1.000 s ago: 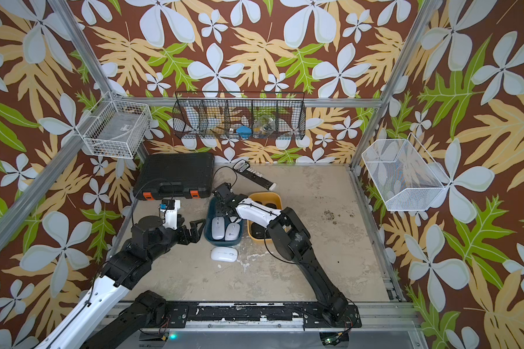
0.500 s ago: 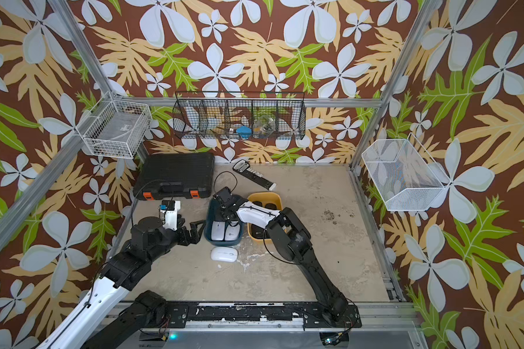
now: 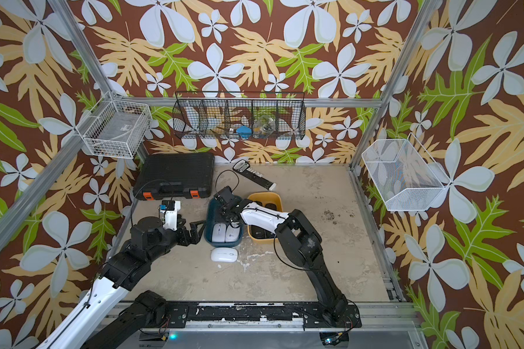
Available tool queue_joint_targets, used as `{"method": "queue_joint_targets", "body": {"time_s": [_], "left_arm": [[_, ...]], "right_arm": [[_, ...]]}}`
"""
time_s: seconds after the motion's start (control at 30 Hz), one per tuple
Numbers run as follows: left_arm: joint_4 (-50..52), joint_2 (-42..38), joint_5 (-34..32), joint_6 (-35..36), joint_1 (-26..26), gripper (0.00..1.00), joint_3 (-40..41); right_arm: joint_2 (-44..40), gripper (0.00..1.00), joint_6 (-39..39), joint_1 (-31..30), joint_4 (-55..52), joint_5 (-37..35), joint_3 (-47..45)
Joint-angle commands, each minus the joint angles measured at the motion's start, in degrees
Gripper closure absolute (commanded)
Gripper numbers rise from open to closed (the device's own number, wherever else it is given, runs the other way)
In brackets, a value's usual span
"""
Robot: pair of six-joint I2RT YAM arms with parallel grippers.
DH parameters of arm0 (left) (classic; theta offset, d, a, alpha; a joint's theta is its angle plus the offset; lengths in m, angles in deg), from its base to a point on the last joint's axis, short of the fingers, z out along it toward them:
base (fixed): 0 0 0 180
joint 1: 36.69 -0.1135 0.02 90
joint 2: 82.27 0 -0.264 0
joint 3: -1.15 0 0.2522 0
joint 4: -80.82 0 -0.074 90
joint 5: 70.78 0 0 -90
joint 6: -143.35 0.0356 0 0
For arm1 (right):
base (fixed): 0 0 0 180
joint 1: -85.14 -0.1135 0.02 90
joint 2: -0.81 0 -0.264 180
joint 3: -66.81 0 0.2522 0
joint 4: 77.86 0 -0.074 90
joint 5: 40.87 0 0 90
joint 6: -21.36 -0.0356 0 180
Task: Place the mice by color into the storage box
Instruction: Place the mouse in the storage box, then pick up the mouse from the center of the board.
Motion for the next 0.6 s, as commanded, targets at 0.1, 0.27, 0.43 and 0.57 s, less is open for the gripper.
{"method": "queue_joint_targets", "body": {"time_s": [0.1,0.27,0.43,0.57], "left_arm": [[3.40,-0.21,7.04,-5.00,-0.06,0.00,-1.81],[9.48,-0.05,10.61,-7.17,2.28,0.00,-0.03],[13.30,4.82,-0.78,-12.63,18.95,0.00,-0.97],[15.04,13.89,-8.90,-17.55,30.77,0.00,-0.86]], "right_arm": [[-8.83,0.47,2.24,0.58,6.39,5.54,-2.42],[-20.35,0.14,7.81,3.94,6.03,10.47,-9.61],[-37.63,0.00,13.36,10.17,4.12,10.06,-23.72],[-51.01,0.00,16.56,14.77,2.01,9.30,-33.31]]}}
